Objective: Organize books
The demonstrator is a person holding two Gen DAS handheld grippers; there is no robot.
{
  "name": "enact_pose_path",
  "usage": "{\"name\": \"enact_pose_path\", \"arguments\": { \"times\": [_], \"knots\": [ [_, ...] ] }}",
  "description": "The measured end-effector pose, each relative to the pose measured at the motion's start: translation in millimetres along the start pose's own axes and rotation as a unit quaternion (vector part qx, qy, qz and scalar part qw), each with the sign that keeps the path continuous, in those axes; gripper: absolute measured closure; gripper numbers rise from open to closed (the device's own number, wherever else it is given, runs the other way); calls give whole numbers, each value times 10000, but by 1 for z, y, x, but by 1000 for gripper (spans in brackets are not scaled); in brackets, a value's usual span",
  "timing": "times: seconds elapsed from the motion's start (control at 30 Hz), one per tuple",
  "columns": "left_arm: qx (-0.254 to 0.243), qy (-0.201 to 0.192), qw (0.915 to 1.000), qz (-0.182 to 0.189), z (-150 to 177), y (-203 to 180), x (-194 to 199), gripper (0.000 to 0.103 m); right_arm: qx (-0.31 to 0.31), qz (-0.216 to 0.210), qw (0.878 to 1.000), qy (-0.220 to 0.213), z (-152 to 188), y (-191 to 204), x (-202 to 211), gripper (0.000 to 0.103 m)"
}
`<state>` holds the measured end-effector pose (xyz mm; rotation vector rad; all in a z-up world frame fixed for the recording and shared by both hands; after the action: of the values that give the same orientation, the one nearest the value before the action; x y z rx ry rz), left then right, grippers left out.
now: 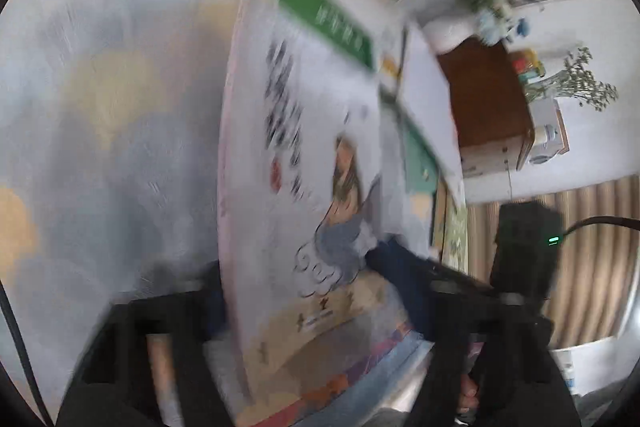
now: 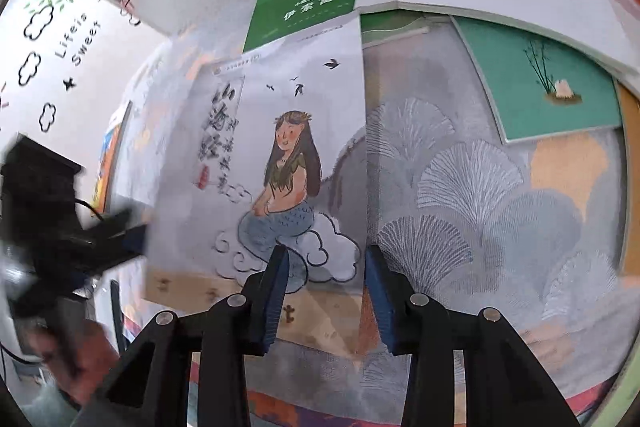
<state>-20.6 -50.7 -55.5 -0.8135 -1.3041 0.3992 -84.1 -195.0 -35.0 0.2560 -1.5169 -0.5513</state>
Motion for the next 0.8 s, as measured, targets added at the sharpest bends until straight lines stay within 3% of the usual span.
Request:
{"name": "enact_pose_path", "arguments": {
  "times": [0.07,0.1,0.23,0.27,0.33,0.47,0.57,0.63,0.67,0.7,0.73,0.8],
  "knots": [
    [37,14,10000,3,0,2,-5,80,16,20,10000,-8,3,0,2,64],
    [61,-3,10000,56,-1,1,-5,81,21,33,10000,4,3,0,2,64],
    [298,37,9946,989,0,-4,6,82,-197,-222,9994,194,8,-6,7,64],
    [336,77,9920,1216,-2,-5,8,82,-309,-374,9985,260,10,-12,9,62],
    [410,193,9873,1520,-8,-11,5,82,-559,-943,9934,322,14,-22,12,51],
    [637,375,9727,2198,-10,-12,6,82,-708,-1624,9836,326,9,-20,9,27],
    [761,442,9628,2556,-10,-11,10,82,-736,-2239,9712,339,1,-12,5,27],
    [783,544,9642,2475,-8,-8,10,80,-816,-2577,9624,271,-7,-6,0,44],
    [822,592,9702,2200,-9,-5,7,69,-857,-2521,9635,271,-8,-6,-1,57],
    [869,635,9752,1933,-7,0,8,65,-822,-2410,9667,262,-11,-3,-3,72],
    [909,687,9807,1588,-7,5,5,65,-764,-2332,9690,267,-12,0,-4,78],
    [912,780,9873,1038,-6,10,0,65,-560,-1897,9800,233,-12,8,-1,81]
  ]
}}
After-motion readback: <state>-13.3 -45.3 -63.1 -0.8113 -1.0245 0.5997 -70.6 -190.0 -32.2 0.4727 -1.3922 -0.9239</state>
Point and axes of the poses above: each gripper's, at about its wrist camera, not at the fingertips, and x roughly against the way its jaws point, y to its left, z to its underside, the point moved 6 cm from there along -x, roughly the way its jaws point, and after that the axes turned 15 degrees about y, right-handed, at the moved point
